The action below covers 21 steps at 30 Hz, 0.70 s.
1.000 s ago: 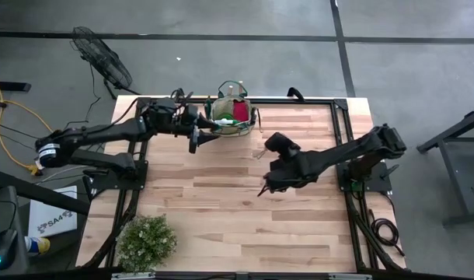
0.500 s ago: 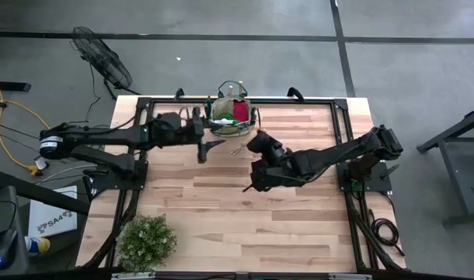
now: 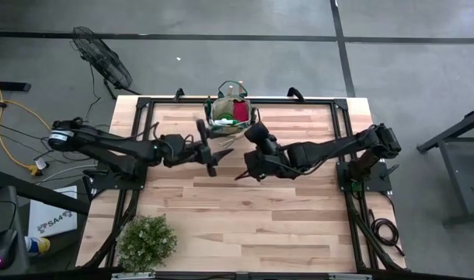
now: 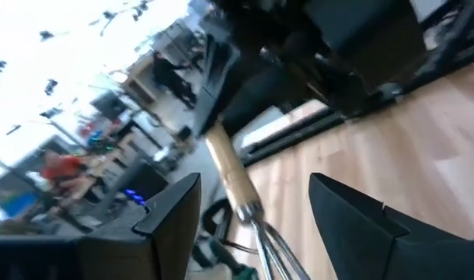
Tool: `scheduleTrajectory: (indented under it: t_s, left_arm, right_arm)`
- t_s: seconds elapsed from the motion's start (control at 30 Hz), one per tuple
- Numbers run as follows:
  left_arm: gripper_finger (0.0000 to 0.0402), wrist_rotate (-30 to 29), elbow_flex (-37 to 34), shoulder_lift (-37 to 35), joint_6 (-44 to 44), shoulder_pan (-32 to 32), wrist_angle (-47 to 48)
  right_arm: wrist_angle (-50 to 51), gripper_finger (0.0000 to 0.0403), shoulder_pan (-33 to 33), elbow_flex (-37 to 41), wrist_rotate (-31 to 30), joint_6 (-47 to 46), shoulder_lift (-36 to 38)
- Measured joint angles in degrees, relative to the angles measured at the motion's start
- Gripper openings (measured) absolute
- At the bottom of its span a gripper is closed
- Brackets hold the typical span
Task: Pick & Place Garden tools in Gardening bag
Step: Put the brown hand rake into the gardening bag
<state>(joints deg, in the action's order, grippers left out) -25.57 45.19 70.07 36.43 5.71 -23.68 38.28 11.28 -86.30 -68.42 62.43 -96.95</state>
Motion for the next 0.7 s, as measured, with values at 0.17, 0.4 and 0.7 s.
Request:
scheduleTrajectory:
  t_s: [0.17,0.4,0.7]
  left_arm:
    - [0.0234,-9.0,1.0,6.5,5.2,0.4,-6.0]
    - [0.0234,-17.4,9.0,15.5,10.3,0.4,-6.1]
    - [0.0234,-22.6,15.4,21.0,11.7,0.4,-2.1]
  right_arm:
    - [0.0,0.0051,-0.6,0.0,4.4,-6.1,0.0]
    - [0.9,0.0051,-0.7,0.1,5.4,-11.2,0.0]
    - [2.0,0.0051,-0.6,0.1,6.1,-16.2,0.0]
